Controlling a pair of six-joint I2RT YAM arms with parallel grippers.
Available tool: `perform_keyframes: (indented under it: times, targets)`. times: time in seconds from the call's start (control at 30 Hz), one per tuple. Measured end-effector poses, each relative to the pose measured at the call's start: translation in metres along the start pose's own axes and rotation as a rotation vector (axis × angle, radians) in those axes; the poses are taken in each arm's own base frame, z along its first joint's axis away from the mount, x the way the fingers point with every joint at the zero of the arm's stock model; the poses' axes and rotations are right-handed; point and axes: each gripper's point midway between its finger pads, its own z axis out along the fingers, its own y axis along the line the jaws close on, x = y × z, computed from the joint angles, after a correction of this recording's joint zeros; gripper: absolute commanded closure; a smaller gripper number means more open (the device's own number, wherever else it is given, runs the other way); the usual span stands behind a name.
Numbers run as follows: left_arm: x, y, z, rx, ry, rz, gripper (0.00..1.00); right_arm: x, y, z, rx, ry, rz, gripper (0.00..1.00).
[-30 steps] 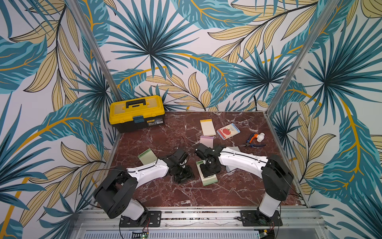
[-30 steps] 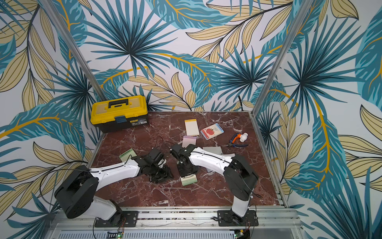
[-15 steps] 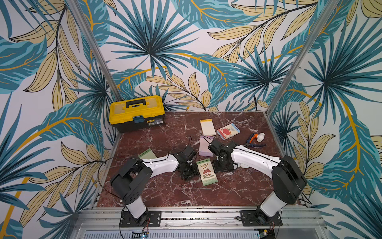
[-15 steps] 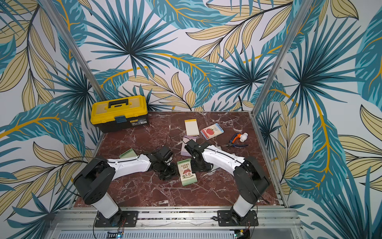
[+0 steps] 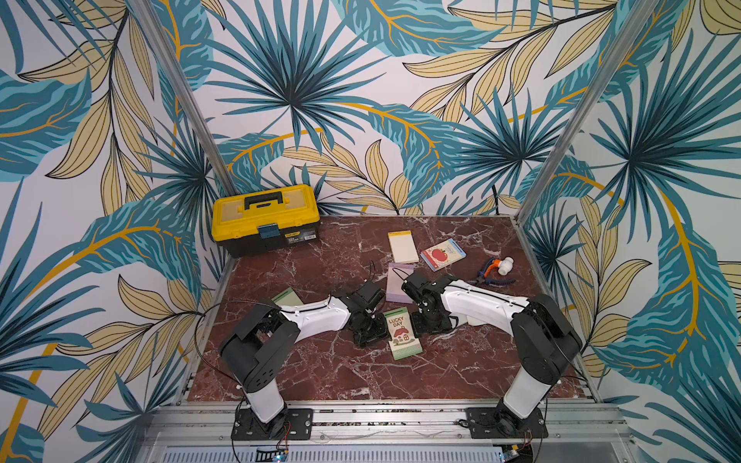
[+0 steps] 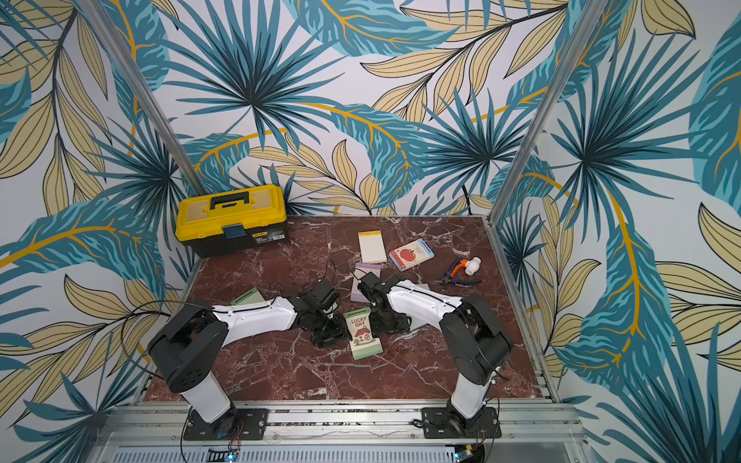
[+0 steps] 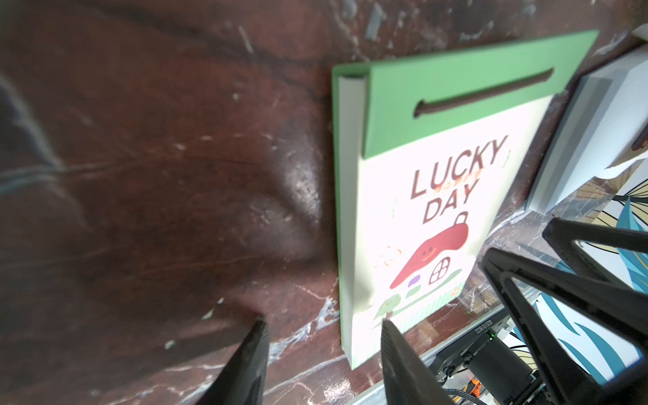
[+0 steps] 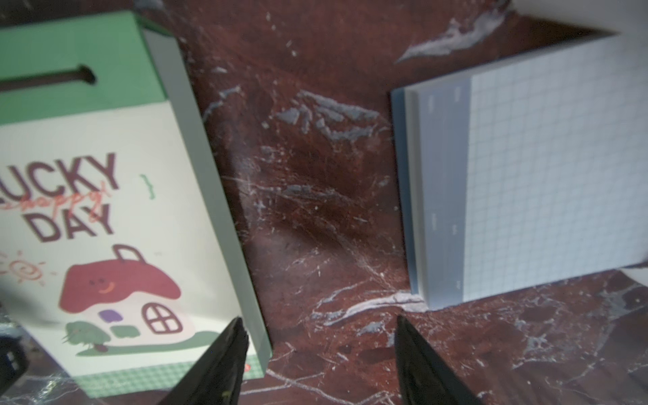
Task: Tear off pages from different memo pads
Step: Pick up the memo pad from the center of the board.
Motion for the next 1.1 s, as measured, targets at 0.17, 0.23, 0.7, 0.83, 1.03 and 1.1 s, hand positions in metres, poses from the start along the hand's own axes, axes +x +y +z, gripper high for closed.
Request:
perform_keyframes:
  times: [0.17,0.23,0.7,0.83,1.03,1.1]
  targets:
    - [-0.001,-0.005,0.001,0.003,0.001,0.007,0.47,0.0,0.002,0.003,-0.004,0.006,-0.005,0.31]
    - [-0.001,-0.005,0.002,0.002,0.002,0.007,0.47,0.0,0.003,0.005,-0.008,0.012,-0.008,0.3]
    - [0.0,-0.012,0.008,-0.004,0.014,0.02,0.47,0.003,-0.006,0.003,0.005,0.0,-0.005,0.28]
    - [0.001,-0.013,0.009,-0.004,0.015,0.022,0.47,0.003,-0.007,0.003,0.004,-0.001,-0.001,0.28]
    - [0.001,-0.018,0.011,0.001,0.02,0.028,0.47,0.004,-0.005,0.008,0.003,0.015,-0.006,0.28]
    - [0.001,-0.019,0.012,0.003,0.023,0.03,0.47,0.005,-0.005,0.01,0.002,0.022,-0.006,0.28]
